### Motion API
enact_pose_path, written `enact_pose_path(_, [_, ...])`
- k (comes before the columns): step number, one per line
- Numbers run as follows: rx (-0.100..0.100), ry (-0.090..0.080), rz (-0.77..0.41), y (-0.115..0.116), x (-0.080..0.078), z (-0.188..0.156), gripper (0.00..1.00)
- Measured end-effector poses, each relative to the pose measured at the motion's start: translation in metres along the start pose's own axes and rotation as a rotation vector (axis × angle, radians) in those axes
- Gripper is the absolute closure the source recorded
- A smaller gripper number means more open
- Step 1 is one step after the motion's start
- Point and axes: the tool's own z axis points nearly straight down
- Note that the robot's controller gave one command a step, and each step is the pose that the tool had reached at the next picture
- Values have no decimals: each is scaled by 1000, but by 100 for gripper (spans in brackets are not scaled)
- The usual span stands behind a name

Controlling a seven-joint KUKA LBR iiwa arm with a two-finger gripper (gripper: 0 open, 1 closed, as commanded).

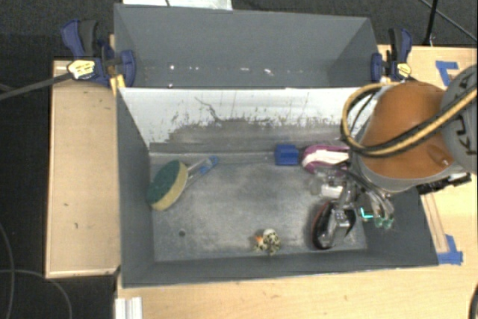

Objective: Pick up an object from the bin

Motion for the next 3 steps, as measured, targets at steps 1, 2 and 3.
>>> enact_pose_path(1, [1,-6,-317,-69,-24,90,0])
enact_pose_path(2, [3,-11,-740,-60,-21,59,0])
enact_pose_path(3, [2,-5,-970,-60,-42,60,0])
